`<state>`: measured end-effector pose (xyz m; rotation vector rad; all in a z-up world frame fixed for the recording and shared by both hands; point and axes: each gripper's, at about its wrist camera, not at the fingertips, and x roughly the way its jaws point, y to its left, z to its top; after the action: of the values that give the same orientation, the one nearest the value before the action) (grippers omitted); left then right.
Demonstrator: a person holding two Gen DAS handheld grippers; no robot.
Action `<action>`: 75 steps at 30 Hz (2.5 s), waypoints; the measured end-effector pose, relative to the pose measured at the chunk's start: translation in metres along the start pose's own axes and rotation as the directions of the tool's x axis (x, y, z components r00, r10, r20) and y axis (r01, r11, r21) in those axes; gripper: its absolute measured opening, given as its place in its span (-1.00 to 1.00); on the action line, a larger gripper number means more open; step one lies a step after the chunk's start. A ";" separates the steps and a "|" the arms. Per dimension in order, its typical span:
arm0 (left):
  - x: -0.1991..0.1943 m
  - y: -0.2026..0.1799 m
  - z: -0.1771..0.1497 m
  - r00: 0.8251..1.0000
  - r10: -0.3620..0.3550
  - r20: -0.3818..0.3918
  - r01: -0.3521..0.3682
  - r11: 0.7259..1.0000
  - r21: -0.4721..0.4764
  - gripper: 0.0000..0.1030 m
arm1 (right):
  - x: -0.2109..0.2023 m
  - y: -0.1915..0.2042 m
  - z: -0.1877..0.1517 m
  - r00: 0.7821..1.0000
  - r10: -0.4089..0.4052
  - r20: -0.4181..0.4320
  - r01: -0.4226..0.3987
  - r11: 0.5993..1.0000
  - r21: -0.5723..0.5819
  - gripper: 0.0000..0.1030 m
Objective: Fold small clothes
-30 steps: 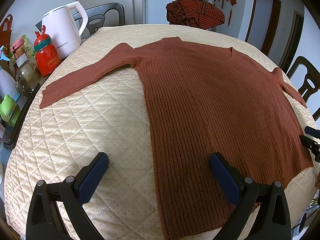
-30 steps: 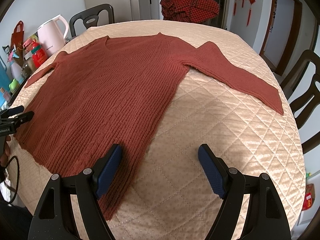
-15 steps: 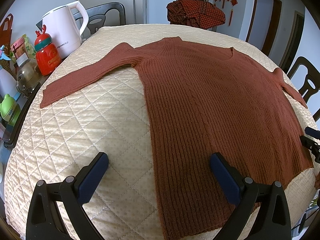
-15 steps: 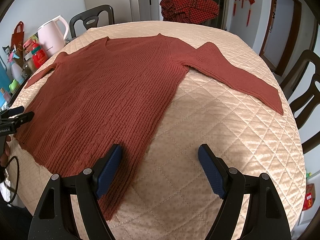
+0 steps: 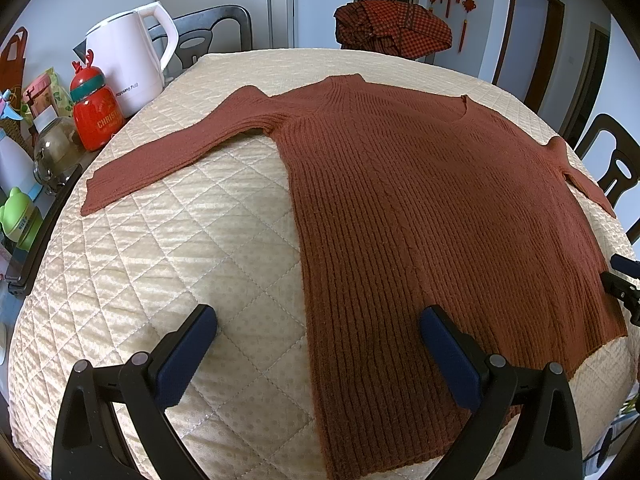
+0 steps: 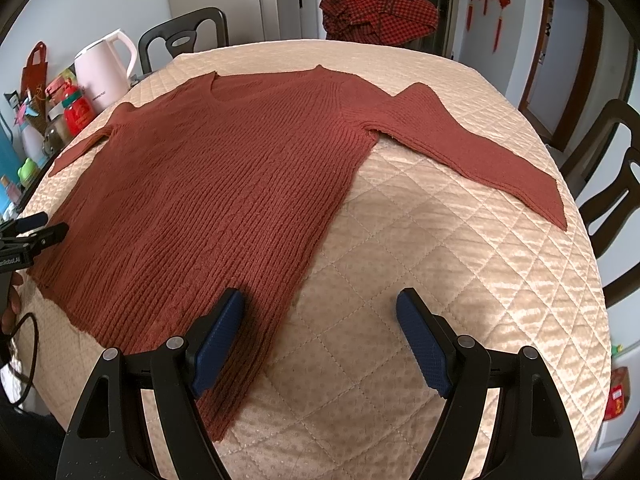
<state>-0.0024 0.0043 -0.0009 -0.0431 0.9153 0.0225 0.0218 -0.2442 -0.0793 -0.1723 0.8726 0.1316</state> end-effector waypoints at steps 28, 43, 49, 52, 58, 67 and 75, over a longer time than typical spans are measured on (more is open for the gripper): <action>0.008 0.056 0.043 0.998 0.005 0.055 0.003 0.989 -0.148 0.79 | 0.000 0.025 0.043 0.997 0.037 0.064 -0.034 0.998 -0.054 0.53; 0.040 0.145 0.065 0.996 0.065 0.055 -0.034 0.895 -0.446 0.67 | 0.025 0.060 0.077 0.993 0.093 0.071 -0.082 0.987 -0.139 0.53; 0.049 0.165 0.074 0.992 0.108 0.073 -0.049 0.831 -0.554 0.57 | 0.030 0.057 0.080 0.994 0.092 0.066 -0.082 0.987 -0.135 0.53; 0.053 0.162 0.079 0.972 0.232 0.029 -0.180 0.820 -0.544 -0.09 | 0.030 0.054 0.081 0.993 0.092 0.069 -0.083 0.989 -0.125 0.53; 0.051 0.173 0.092 0.971 0.232 0.059 -0.162 0.819 -0.551 -0.87 | 0.032 0.045 0.080 0.993 0.097 0.068 -0.089 0.991 -0.102 0.53; 0.012 0.081 0.160 0.947 -0.032 0.320 0.119 0.959 -0.258 -0.87 | 0.030 0.036 0.080 0.992 0.097 0.082 -0.092 0.994 -0.060 0.53; 0.050 -0.032 0.183 0.913 -0.352 0.207 0.358 0.934 0.010 -0.86 | 0.026 0.020 0.077 0.993 0.078 0.085 -0.077 0.997 -0.014 0.53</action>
<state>0.1743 -0.0191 0.0719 -0.2303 0.6888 -0.2950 0.0921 -0.2078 -0.0528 -0.1417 0.7931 0.2145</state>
